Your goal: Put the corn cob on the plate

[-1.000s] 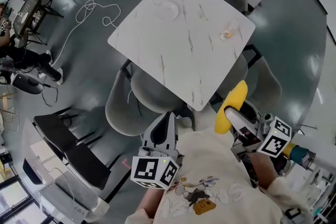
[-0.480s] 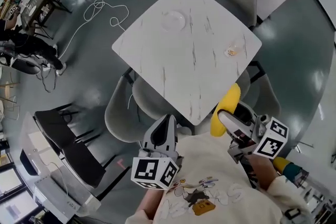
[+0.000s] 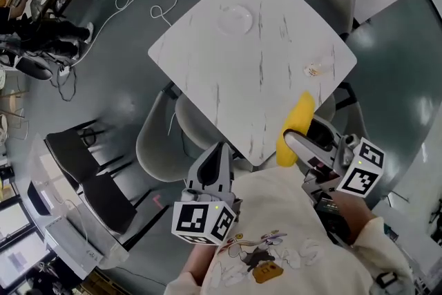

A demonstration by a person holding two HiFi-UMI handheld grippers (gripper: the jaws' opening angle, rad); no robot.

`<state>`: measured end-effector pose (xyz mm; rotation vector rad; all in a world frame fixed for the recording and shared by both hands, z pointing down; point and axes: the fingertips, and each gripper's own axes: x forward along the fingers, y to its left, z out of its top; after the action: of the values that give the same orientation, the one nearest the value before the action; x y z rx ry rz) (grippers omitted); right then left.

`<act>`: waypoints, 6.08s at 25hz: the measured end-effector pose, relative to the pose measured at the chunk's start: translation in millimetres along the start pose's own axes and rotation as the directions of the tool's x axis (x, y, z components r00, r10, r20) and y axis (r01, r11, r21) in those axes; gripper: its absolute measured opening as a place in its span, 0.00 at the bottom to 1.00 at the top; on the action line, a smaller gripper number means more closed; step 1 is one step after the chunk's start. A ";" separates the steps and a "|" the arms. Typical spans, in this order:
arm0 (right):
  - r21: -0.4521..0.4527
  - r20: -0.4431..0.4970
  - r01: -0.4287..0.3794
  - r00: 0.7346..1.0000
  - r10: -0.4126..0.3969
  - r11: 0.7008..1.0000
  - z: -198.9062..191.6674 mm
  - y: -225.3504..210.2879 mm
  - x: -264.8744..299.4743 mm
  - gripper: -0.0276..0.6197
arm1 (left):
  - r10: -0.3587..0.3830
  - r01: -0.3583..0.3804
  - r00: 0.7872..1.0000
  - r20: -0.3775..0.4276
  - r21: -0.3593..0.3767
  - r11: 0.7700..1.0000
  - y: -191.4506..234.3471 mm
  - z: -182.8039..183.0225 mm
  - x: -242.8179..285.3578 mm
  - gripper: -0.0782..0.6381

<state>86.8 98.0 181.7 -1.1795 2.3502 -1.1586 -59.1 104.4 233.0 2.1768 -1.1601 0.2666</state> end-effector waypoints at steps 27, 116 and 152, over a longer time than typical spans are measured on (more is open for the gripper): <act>-0.072 -0.184 -0.069 0.981 0.054 0.995 49.9 -109.1 101.2 0.42 | 0.104 -0.104 0.994 -0.043 0.001 0.995 37.5 6.8 116.2 0.12; -0.537 -0.190 0.427 0.779 -0.598 0.727 1.2 -453.0 334.6 0.41 | 0.138 -0.157 0.979 -0.148 -0.124 0.980 164.7 -77.5 305.5 0.12; -0.496 -0.036 0.429 0.858 -0.512 0.755 2.2 -351.1 263.2 0.05 | 0.120 -0.126 0.989 -0.081 -0.070 0.990 138.7 -61.4 265.2 0.12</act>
<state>115.3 -227.6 474.4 -2.0190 2.6405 -0.8461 -6.9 -89.5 463.3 2.0159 -1.2437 0.3509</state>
